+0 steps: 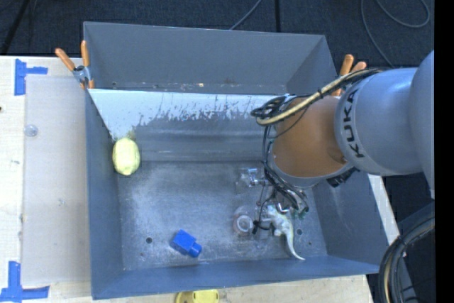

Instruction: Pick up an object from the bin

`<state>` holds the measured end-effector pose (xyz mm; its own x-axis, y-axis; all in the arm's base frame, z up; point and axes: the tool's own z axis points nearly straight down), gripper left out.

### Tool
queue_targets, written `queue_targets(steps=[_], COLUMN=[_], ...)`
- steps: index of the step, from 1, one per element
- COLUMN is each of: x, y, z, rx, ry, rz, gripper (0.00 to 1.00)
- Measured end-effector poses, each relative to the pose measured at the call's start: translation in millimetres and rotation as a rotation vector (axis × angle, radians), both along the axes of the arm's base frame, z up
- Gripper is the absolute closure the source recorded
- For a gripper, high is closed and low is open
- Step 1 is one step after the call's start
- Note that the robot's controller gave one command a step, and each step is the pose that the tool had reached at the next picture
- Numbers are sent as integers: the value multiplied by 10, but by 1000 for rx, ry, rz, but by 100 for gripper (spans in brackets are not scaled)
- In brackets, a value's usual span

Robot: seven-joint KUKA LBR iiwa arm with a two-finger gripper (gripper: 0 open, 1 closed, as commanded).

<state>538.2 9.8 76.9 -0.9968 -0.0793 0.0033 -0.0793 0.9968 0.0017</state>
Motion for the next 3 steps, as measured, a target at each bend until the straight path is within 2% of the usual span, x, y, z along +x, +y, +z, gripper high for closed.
queue_targets(steps=[1, 3], x=[-159, -158], y=[91, 90], z=[-42, -40], rx=[-1, -1], ry=[-6, -6], rz=[-219, -220], gripper=[100, 100])
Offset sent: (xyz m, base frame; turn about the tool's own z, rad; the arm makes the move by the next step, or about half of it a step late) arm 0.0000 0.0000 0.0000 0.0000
